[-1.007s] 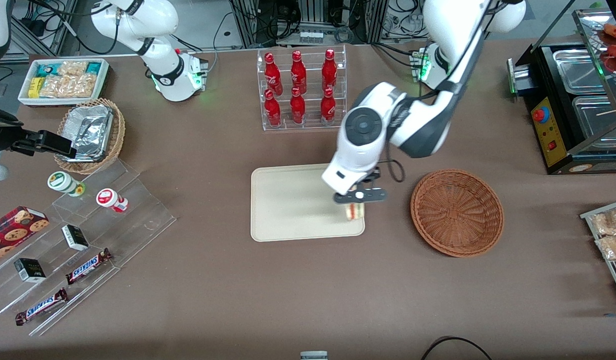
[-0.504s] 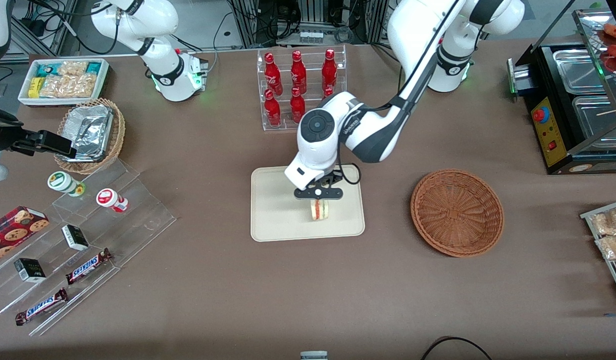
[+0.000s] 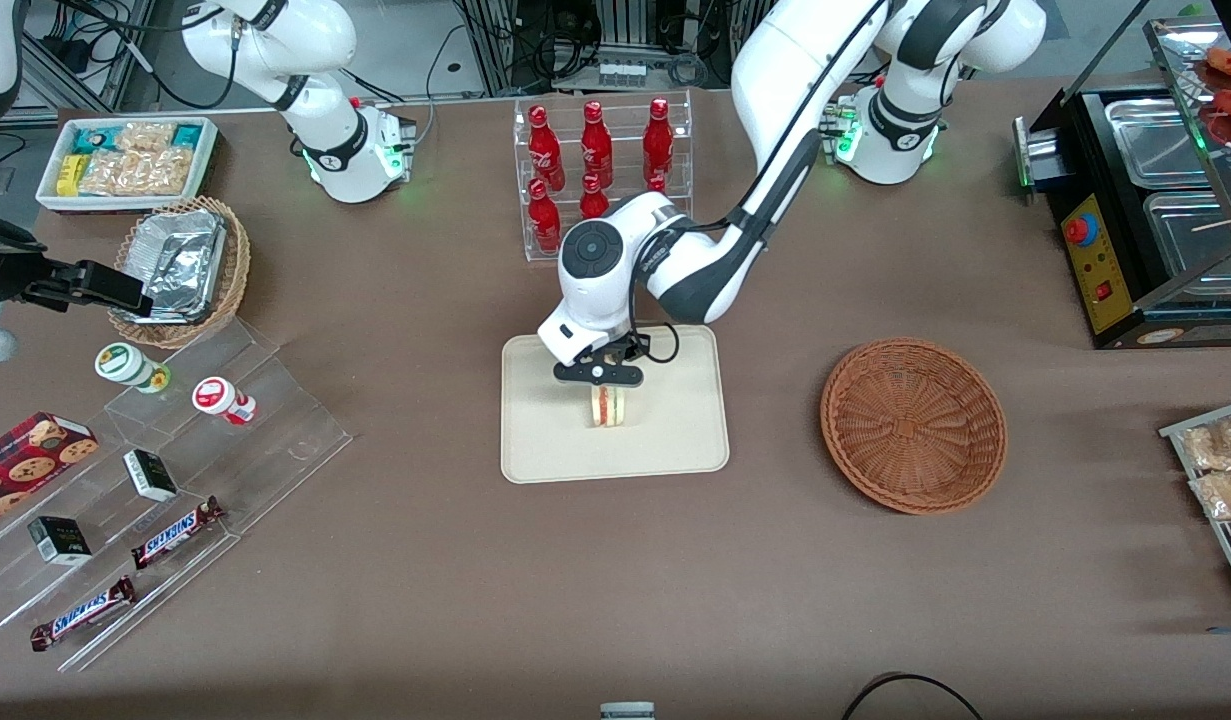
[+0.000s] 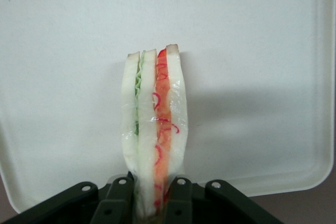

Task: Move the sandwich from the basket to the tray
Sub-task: 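Lift the sandwich and carry it over the cream tray, then lower the sandwich onto the tray and open the left gripper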

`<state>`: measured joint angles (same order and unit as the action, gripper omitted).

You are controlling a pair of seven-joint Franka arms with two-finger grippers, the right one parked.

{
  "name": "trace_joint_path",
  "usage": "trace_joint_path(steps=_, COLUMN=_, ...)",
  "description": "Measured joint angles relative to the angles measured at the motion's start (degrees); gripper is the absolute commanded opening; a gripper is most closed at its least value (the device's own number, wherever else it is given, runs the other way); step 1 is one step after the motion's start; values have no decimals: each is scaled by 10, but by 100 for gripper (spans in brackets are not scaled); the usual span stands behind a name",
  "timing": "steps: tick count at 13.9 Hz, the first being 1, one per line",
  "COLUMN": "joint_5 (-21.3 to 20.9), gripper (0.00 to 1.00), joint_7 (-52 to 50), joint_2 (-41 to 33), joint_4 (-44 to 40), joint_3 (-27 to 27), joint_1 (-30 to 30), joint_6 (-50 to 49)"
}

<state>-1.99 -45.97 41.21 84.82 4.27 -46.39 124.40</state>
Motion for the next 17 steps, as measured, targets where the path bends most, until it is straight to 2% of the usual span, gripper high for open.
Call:
trace_joint_path(steps=7, joint_5=-2, gripper=0, joint_7=-28, joint_2=8, joint_4=20, joint_3=-2, joint_1=-3, joint_6=30)
trace_joint_path(steps=8, joint_5=-3, gripper=6, joint_7=-29, joint_2=8, joint_4=20, joint_3=-2, joint_1=-3, joint_6=30)
trace_joint_path(steps=9, joint_5=-5, gripper=44, joint_7=-31, joint_2=8, joint_4=20, joint_3=-2, joint_1=-3, joint_6=30)
trace_joint_path(steps=10, joint_5=-6, gripper=98, joint_7=-32, joint_2=8, joint_4=20, joint_3=-2, joint_1=-3, joint_6=30)
trace_joint_path(steps=17, joint_5=-7, gripper=100, joint_7=-77, joint_2=-18, joint_4=14, joint_3=-10, joint_1=-3, joint_6=36)
